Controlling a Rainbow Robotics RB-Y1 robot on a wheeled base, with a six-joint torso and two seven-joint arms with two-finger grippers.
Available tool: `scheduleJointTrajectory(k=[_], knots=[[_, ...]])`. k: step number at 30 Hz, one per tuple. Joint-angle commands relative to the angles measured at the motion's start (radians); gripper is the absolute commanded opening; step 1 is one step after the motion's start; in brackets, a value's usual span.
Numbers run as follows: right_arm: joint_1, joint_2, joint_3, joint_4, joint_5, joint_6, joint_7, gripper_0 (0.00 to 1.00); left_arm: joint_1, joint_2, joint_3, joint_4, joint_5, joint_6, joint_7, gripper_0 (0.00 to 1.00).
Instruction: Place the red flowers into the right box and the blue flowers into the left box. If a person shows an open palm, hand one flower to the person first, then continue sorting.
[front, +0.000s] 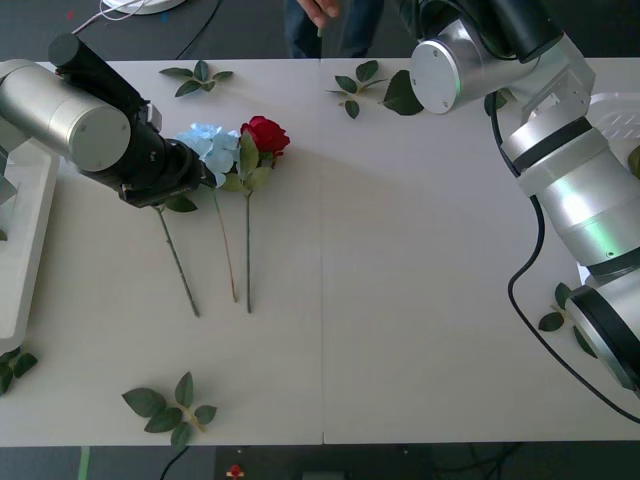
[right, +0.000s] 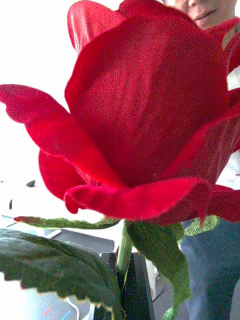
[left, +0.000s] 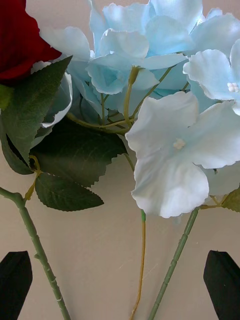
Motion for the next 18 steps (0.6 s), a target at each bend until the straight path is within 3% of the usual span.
scheduleJointTrajectory(k=[1, 2, 15, 18], knots=[[-0.059, 0.028, 0.019, -0.012, 0.006, -0.014, 0.012, 0.47, -0.048, 0.043, 0.023, -0.024, -0.007, 0.008, 0.035, 1.0], [-0.059, 0.028, 0.019, -0.012, 0.005, -0.014, 0.012, 1.0, -0.048, 0.043, 0.023, -0.024, -0.007, 0.008, 0.035, 1.0], [-0.059, 0.028, 0.019, -0.012, 0.002, -0.012, 0.013, 1.0, -0.048, 0.043, 0.023, -0.024, -0.007, 0.008, 0.035, 1.0], [-0.058, 0.028, 0.019, -0.012, 0.003, -0.014, 0.012, 1.0, -0.011, 0.036, 0.026, -0.015, -0.017, -0.003, 0.033, 1.0]])
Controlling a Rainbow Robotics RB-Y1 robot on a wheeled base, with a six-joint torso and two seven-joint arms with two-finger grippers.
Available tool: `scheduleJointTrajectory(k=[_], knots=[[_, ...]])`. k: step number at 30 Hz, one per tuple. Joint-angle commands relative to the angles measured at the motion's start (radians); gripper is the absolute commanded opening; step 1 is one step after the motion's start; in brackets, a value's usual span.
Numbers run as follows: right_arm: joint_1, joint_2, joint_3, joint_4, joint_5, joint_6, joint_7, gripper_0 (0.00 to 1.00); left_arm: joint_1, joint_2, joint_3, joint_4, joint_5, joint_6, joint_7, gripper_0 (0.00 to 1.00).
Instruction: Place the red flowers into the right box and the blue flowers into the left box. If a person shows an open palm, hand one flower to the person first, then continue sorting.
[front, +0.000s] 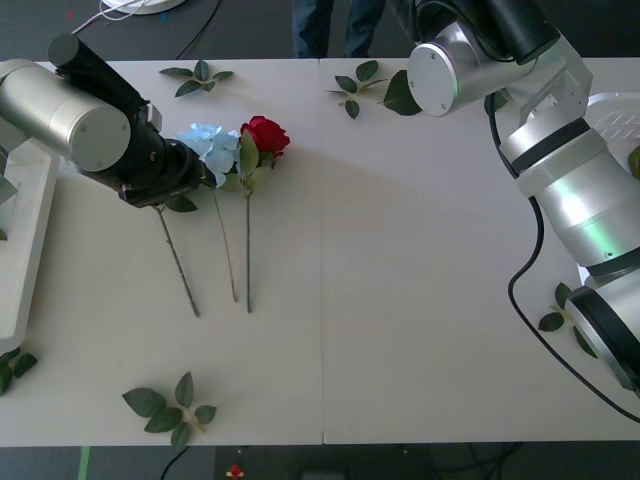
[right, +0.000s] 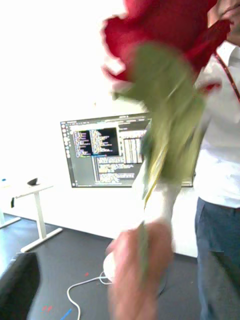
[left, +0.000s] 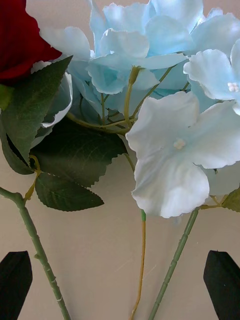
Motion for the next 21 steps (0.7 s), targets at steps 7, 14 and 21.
scheduleJointTrajectory(k=[7, 14, 21], knots=[[-0.054, 0.009, 0.009, -0.012, -0.009, 0.056, 0.003, 1.0, -0.003, 0.046, 0.072, -0.018, -0.009, 0.025, 0.026, 1.0], [-0.01, -0.049, -0.026, -0.066, -0.017, 0.274, -0.006, 1.0, 0.001, 0.071, 0.112, -0.05, -0.01, 0.111, 0.004, 1.0], [0.088, -0.141, -0.137, -0.282, 0.005, 0.731, 0.01, 1.0, 0.1, 0.132, 0.131, -0.145, -0.013, 0.092, -0.025, 1.0]])
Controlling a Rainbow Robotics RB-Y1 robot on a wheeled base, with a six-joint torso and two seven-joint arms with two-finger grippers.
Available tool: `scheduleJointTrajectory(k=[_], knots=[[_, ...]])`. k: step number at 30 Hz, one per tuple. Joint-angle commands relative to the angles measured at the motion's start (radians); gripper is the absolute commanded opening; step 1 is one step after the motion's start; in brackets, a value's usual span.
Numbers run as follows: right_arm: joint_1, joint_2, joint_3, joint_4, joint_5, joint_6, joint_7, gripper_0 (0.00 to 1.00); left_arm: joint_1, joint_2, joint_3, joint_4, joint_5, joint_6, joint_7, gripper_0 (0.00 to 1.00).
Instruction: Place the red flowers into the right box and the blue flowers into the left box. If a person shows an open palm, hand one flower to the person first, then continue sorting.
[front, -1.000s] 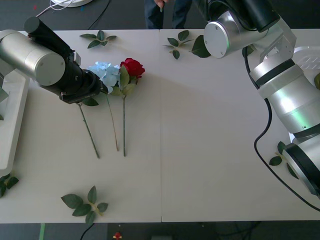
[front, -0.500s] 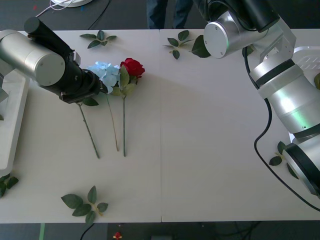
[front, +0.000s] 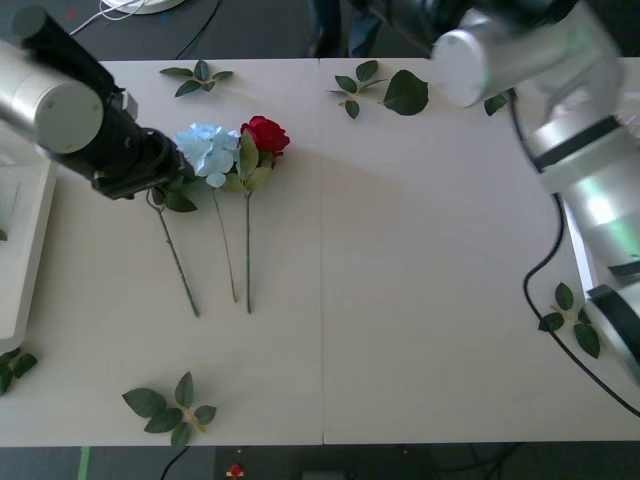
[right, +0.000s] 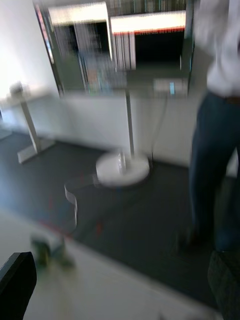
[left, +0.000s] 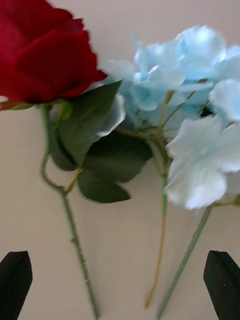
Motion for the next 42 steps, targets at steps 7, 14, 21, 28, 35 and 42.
scheduleJointTrajectory(k=[7, 14, 21, 28, 35, 42], knots=[[0.159, -0.194, -0.194, -0.401, -0.123, 0.484, 0.133, 1.0, 0.181, 0.076, 0.044, -0.068, -0.083, -0.155, -0.046, 1.0], [0.267, -0.28, -0.349, -0.475, -0.435, 0.659, 0.377, 1.0, 0.247, 0.071, 0.044, -0.028, -0.143, -0.23, -0.063, 1.0], [0.383, -0.415, -0.402, -0.49, -0.732, 0.665, 0.571, 1.0, 0.23, 0.004, -0.018, 0.087, -0.238, -0.355, -0.08, 1.0], [0.521, -0.568, -0.423, -0.49, -1.046, 0.621, 0.807, 1.0, 0.153, -0.081, -0.087, 0.207, -0.249, -0.43, -0.08, 1.0], [0.646, -0.671, -0.423, -0.49, -1.317, 0.578, 1.031, 1.0, 0.118, -0.093, -0.087, 0.182, -0.235, -0.427, -0.077, 1.0], [0.735, -0.731, -0.421, -0.49, -1.512, 0.576, 1.165, 1.0, 0.107, -0.072, -0.087, 0.178, -0.235, -0.416, -0.086, 1.0]])
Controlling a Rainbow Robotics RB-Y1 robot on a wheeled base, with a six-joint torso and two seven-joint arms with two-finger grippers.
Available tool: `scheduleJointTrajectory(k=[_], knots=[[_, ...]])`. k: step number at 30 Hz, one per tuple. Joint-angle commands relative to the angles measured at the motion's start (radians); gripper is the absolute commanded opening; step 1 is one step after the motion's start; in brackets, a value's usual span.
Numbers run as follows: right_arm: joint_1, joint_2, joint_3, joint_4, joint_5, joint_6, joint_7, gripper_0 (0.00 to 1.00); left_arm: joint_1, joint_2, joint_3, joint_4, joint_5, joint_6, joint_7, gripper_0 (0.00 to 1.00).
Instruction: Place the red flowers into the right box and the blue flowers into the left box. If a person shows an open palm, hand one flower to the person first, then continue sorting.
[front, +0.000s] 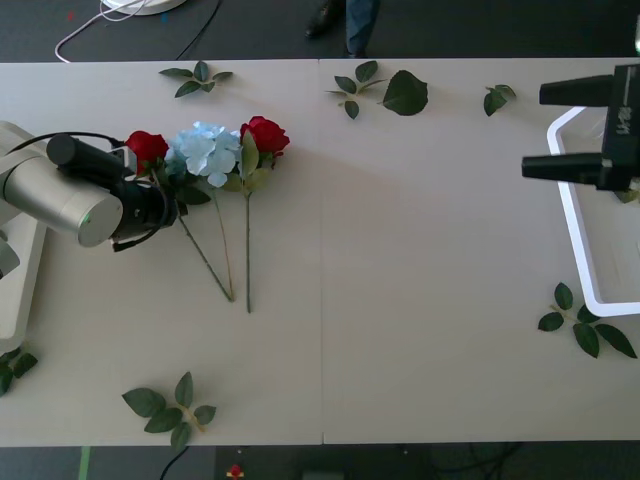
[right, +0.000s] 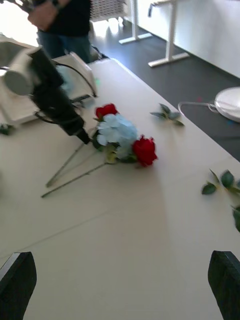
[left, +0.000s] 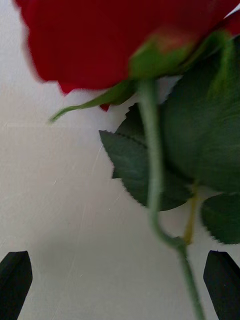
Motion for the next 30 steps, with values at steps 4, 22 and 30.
scheduleJointTrajectory(k=[4, 22, 30], knots=[[0.087, -0.092, -0.025, -0.039, -0.147, -0.011, 0.055, 1.0, -0.046, 0.021, -0.003, -0.027, 0.008, 0.012, -0.046, 1.0], [0.132, -0.123, -0.02, -0.073, -0.189, -0.011, 0.055, 1.0, -0.083, 0.022, -0.138, -0.027, 0.033, 0.005, -0.035, 1.0], [0.132, -0.123, -0.02, -0.073, -0.189, -0.011, 0.055, 1.0, -0.09, 0.029, -0.148, -0.027, 0.005, 0.001, -0.049, 0.0]])
